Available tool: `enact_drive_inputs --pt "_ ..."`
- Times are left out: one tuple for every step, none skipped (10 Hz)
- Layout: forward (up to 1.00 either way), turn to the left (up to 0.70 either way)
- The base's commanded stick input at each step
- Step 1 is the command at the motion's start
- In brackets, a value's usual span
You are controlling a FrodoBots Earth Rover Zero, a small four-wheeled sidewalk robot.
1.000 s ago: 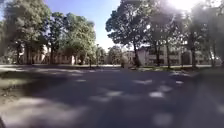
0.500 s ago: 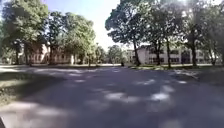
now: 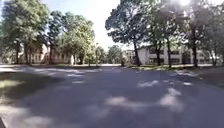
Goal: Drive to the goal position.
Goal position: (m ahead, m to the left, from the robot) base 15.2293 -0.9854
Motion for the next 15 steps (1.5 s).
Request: enact_drive_inputs --pt "0.45 0.00" --pt "0.45 0.00" --pt "0.45 0.00" --pt "0.45 0.00" --pt "0.45 0.00" --pt "0.45 0.00" --pt "0.45 0.00" --pt "0.45 0.00" --pt "0.45 0.00" --pt "0.45 0.00" --pt "0.45 0.00" --pt "0.45 0.00" --pt "0.45 0.00" --pt "0.45 0.00" --pt "0.45 0.00"
